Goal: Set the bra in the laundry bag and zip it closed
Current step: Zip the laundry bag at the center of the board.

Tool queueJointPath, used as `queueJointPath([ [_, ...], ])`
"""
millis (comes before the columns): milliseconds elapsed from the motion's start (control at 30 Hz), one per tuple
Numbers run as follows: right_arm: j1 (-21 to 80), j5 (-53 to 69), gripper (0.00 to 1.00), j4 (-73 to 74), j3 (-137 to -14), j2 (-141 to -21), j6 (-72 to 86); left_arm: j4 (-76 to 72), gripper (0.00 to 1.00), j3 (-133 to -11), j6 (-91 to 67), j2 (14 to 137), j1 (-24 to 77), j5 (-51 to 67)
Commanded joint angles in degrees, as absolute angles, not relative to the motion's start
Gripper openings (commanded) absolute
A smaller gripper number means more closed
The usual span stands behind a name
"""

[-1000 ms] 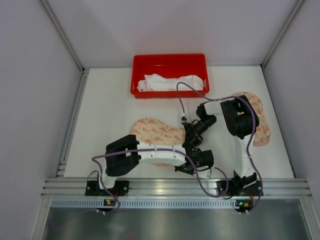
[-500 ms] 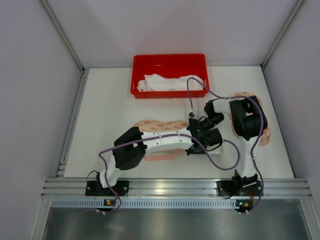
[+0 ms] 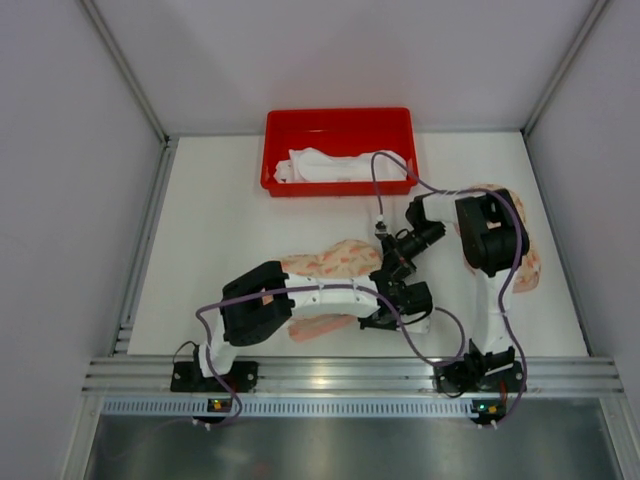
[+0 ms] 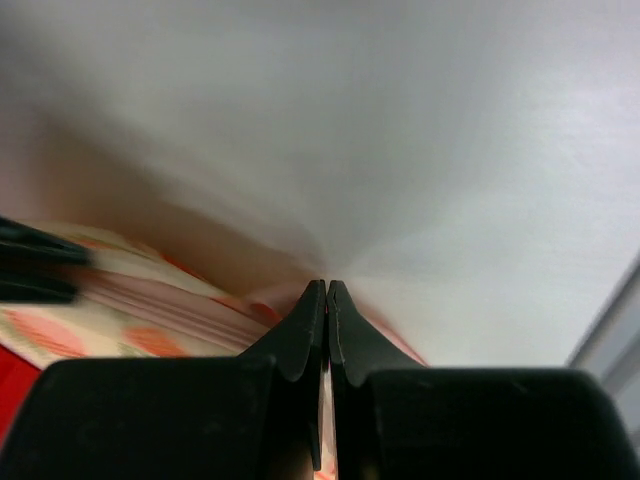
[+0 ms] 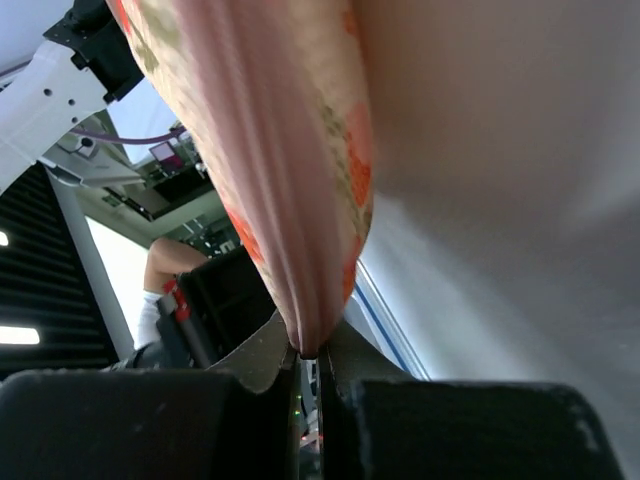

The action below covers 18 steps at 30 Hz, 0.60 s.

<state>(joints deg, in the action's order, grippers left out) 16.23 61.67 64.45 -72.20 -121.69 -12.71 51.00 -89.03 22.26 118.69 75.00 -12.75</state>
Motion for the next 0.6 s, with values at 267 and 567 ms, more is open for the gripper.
queueJointPath([
  [267,14.0,59.6,0.23,64.5,-79.5,-124.2,-15.4,52.6,0.0,-78.9,19.0,108.4,78.9,-8.5],
  [567,13.9,60.1,0.62,67.5,-76.1,-117.7,-14.7,52.5,0.0,-93.1,19.6,115.4,70.6,-11.0],
])
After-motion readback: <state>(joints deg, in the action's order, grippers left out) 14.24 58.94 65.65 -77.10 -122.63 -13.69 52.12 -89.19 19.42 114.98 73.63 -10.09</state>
